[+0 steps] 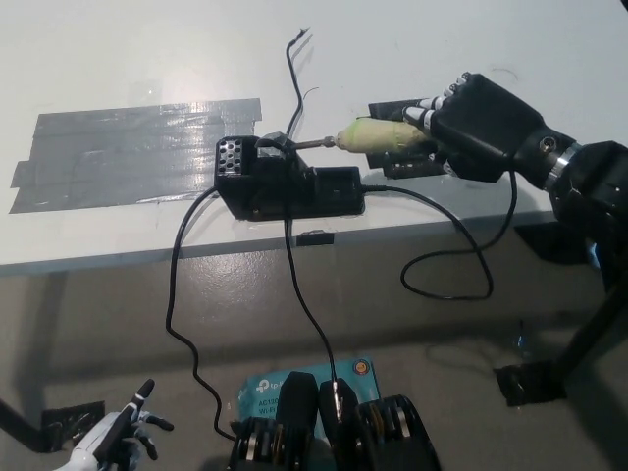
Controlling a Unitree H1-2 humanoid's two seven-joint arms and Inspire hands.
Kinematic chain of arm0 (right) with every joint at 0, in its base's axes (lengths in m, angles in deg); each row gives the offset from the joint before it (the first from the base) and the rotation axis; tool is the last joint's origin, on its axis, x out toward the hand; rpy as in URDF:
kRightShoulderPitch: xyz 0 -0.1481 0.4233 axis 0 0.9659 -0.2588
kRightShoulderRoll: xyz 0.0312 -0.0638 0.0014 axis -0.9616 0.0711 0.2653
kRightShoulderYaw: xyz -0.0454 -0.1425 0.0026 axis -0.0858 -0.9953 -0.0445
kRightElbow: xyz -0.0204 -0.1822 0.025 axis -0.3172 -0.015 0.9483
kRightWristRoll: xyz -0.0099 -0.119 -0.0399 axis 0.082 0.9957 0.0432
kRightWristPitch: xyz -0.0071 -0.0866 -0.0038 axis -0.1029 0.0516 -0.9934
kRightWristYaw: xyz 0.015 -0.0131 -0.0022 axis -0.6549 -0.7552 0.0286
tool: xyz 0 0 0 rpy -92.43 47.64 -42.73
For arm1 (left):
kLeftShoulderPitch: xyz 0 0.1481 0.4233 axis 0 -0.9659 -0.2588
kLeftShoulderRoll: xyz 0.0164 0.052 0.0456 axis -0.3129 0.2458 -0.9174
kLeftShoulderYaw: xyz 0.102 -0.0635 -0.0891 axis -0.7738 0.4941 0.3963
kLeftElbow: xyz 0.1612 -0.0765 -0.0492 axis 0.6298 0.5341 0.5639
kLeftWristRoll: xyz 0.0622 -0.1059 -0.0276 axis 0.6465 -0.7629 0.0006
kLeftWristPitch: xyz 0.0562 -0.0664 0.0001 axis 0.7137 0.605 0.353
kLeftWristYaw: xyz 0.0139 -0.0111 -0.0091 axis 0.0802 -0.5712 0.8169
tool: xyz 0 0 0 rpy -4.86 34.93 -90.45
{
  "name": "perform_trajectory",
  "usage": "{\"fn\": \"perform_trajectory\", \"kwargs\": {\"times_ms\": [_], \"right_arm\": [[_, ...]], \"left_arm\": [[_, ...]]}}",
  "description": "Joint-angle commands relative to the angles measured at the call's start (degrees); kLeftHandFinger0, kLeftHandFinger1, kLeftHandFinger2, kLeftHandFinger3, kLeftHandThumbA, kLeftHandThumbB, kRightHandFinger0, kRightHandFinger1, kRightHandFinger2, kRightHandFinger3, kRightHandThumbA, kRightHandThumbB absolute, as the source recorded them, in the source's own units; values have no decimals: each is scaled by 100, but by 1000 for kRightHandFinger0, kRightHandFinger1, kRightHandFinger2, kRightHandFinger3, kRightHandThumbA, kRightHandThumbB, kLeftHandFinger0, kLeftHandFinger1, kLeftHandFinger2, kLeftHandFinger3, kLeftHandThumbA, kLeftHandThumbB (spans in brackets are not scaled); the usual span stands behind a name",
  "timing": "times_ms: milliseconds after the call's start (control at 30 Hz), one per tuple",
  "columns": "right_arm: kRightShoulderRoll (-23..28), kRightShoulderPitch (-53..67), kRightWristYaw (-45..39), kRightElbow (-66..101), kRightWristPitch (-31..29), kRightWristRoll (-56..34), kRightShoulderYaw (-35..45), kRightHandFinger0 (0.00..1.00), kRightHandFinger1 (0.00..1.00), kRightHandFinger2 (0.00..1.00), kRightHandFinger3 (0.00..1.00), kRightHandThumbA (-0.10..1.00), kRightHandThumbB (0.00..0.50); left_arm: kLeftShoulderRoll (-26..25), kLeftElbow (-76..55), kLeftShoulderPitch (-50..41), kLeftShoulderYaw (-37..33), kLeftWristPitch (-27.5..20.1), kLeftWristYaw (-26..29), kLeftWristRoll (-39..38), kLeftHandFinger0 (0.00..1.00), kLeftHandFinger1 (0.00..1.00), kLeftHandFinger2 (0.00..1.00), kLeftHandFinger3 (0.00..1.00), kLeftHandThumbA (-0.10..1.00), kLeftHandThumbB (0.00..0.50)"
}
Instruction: The robot uses its right hand to grab and lift the soldering gun kept on the middle of the table and puts it in its base
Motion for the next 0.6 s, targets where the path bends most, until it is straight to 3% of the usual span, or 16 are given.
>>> {"fn": "perform_trajectory", "kwargs": {"times_ms": [0,67,133,267,300,400,467,500,533,567], "right_arm": [[26,-364,184,-26,-98,121,-12,0,80,594,147,-100,1],[-8,-349,66,49,-28,137,1,0,113,535,147,-100,6],[-31,-348,0,85,-5,125,5,0,119,553,153,-100,0],[-102,-360,-46,45,5,130,-14,0,96,542,103,-100,41],[-125,-384,-74,35,-9,113,-14,0,81,587,122,-100,37],[-166,-452,-66,14,19,145,-12,0,24,307,186,-100,25],[-204,-512,-14,-54,-22,138,-3,0,16,292,144,-100,14],[-210,-592,164,-136,-98,159,-77,0,0,317,205,-100,8],[-218,-631,197,-171,-98,184,-114,0,0,282,221,-100,7],[-237,-662,128,-181,-98,220,-95,0,0,167,223,-100,0]], "left_arm": [[-102,-40,100,25,-37,-86,-6,0,0,218,473,1000,500],[-98,-9,123,2,-92,-90,14,0,4,228,478,1000,500],[-81,-19,123,22,-77,-95,-19,0,0,203,453,1000,500],[-85,-45,99,5,-40,-59,21,0,0,236,486,1000,500],[-84,-29,115,10,-9,-72,8,0,1,250,496,1000,500],[-91,-3,138,-15,-74,-70,39,0,0,219,491,1000,500],[-87,-19,130,-9,-68,-63,33,0,0,222,502,1000,500],[-80,-68,101,8,-63,-74,3,0,0,235,488,1000,500],[-75,-85,85,23,-67,-87,-24,0,0,236,484,1000,500],[-70,-68,90,32,-59,-77,-30,0,0,232,481,1000,500]]}}
